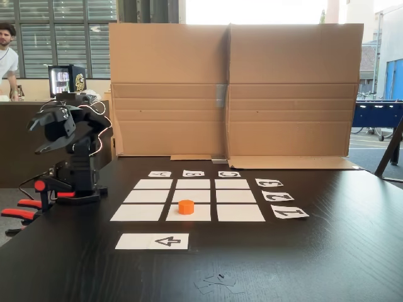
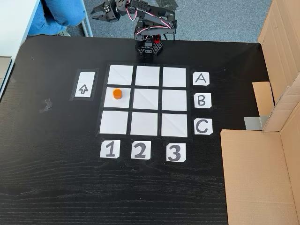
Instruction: Pick up the round, orange token and place it in the grid on square B1.
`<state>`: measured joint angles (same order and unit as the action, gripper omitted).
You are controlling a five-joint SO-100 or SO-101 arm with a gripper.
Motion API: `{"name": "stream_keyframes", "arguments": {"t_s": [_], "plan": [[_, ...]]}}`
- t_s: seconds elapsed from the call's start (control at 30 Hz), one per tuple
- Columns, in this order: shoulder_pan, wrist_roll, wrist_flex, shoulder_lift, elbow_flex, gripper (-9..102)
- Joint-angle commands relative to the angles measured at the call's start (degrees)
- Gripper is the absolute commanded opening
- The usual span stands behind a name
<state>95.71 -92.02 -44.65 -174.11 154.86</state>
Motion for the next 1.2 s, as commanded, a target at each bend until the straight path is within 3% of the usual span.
{"name": "stream_keyframes", "arguments": {"t_s": [0.0,0.13,0.3,1.17], "plan": [[3.6,1.32,-2.55,-8.96,6.77,-1],[6.59,5.8,-10.46,-16.7,11.78,-1],[6.24,6.24,-6.94,-16.7,16.7,-1],[7.65,5.36,-6.94,-16.61,16.7,-1]]}}
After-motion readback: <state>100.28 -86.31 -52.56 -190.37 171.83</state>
